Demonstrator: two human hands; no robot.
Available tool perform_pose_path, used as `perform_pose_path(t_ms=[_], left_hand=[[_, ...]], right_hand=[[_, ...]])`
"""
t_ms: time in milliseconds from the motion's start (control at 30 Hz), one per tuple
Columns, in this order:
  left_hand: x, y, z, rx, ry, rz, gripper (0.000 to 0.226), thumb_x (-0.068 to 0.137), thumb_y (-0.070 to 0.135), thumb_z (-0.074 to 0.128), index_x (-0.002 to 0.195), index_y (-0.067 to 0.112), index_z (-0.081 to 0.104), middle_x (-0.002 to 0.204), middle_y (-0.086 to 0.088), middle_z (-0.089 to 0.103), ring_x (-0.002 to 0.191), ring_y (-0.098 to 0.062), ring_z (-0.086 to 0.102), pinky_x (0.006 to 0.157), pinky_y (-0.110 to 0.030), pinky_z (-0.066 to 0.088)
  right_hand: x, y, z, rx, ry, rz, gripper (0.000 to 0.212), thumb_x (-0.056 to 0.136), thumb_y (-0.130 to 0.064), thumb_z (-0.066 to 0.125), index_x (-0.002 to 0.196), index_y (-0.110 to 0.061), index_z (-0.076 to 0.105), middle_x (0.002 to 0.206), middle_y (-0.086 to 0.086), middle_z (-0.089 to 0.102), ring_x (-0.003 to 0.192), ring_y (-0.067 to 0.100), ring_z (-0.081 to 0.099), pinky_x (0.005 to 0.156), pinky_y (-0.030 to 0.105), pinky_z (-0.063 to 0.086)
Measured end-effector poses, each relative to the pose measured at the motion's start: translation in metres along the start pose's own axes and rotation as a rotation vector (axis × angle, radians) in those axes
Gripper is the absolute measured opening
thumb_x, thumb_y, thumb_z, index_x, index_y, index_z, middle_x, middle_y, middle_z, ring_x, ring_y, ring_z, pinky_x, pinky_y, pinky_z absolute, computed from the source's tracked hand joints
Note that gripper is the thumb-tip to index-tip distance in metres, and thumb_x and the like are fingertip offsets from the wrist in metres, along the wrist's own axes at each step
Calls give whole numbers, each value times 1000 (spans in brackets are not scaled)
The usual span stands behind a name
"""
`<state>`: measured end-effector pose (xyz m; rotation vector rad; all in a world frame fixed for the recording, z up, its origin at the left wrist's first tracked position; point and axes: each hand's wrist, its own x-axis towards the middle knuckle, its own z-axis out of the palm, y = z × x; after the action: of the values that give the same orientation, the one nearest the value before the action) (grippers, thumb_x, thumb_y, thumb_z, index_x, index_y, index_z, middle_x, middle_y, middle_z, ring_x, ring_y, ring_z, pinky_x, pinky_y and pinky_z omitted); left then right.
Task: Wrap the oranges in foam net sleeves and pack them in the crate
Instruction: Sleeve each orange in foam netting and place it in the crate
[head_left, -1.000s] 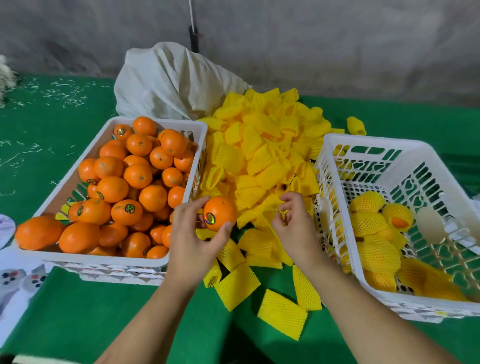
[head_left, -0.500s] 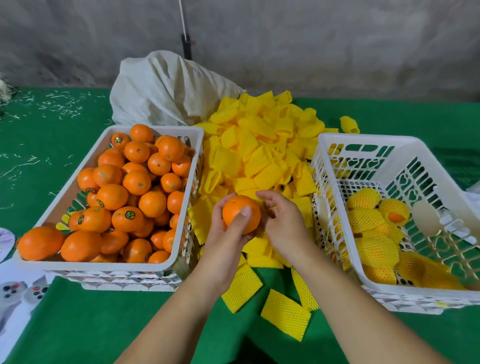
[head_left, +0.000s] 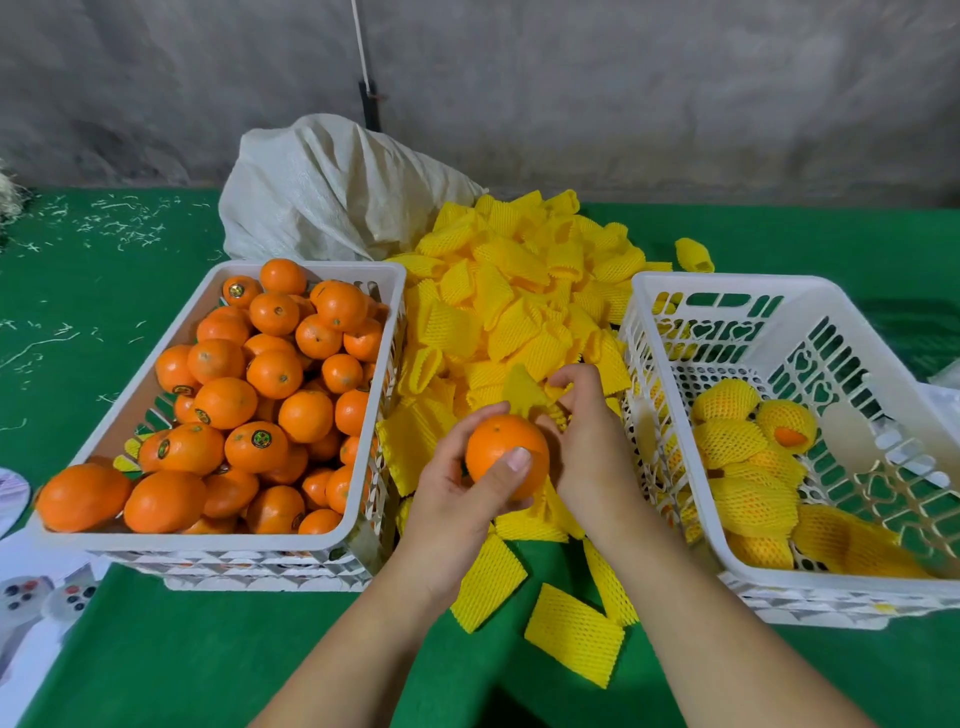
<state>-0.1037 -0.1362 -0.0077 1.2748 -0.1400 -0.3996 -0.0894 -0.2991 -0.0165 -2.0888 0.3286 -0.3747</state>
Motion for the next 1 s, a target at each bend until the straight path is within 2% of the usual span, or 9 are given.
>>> perform_pose_path(t_ms=[100, 200, 267, 367, 433, 533, 633, 800, 1000], left_hand=[[-2, -1, -2, 32, -32, -41, 63, 72, 55, 85, 131, 41, 69, 137, -1, 61, 115, -27, 70, 81, -37, 62], [-1, -2, -6, -28, -22, -85, 77, 64, 63, 92, 132, 36, 70, 131, -2, 66, 116, -30, 71, 85, -41, 61], [0, -4, -10, -36, -22, -78, 82, 60, 64, 94, 132, 35, 70, 129, 2, 67, 117, -29, 71, 86, -42, 62], [1, -12, -10, 3, 0, -57, 65, 69, 56, 92, 128, 40, 69, 125, 8, 67, 115, -24, 71, 84, -40, 63], [4, -17, -9, 17, 71, -48, 62, 71, 54, 90, 127, 42, 67, 128, 5, 64, 111, -20, 72, 82, -38, 64], [14, -17, -20, -34, 199, -79, 74, 72, 50, 94, 135, 41, 57, 136, -2, 56, 106, -19, 74, 83, -38, 64], [22, -13, -37, -7, 228, -78, 83, 71, 45, 91, 144, 44, 51, 138, -2, 58, 107, -20, 74, 84, -38, 64], [22, -20, -33, 32, 174, -64, 77, 79, 39, 91, 145, 47, 51, 134, -3, 63, 108, -21, 75, 90, -47, 64], [26, -23, -29, -6, 219, -106, 61, 84, 35, 84, 137, 51, 58, 128, -6, 68, 108, -26, 76, 92, -51, 63]], right_hand=[[-6, -5, -3, -150, -11, -107, 24, 97, -32, 57, 108, -38, 37, 89, -16, 43, 79, 11, 53, 61, 32, 44], [-5, -3, -6, -246, -6, -244, 22, 96, -23, 73, 107, -23, 54, 84, -22, 42, 82, 13, 49, 62, 31, 40], [-2, -4, -7, -221, -52, -255, 16, 94, -20, 75, 107, -17, 65, 93, -18, 53, 88, 12, 53, 68, 31, 45], [-1, -3, -9, -164, -79, -243, 13, 95, -21, 75, 107, -16, 71, 102, -7, 60, 92, 10, 56, 76, 30, 49], [-4, -2, -12, -128, -90, -248, 13, 96, -23, 74, 107, -18, 72, 101, -9, 58, 89, 7, 54, 75, 26, 46], [-13, -1, -14, -127, -172, -300, 12, 99, -25, 70, 109, -19, 71, 106, -6, 55, 90, 10, 55, 73, 25, 45], [-24, -4, -9, -62, -192, -322, 13, 100, -21, 68, 112, -17, 71, 112, -5, 57, 94, 10, 57, 78, 21, 47], [-37, -11, 5, -55, -86, -341, 22, 102, -14, 65, 123, -14, 72, 125, 0, 59, 111, 13, 60, 86, 24, 55], [-41, -8, 11, -132, -108, -371, 27, 104, -13, 61, 130, -14, 70, 123, 1, 64, 110, 20, 63, 85, 39, 58]])
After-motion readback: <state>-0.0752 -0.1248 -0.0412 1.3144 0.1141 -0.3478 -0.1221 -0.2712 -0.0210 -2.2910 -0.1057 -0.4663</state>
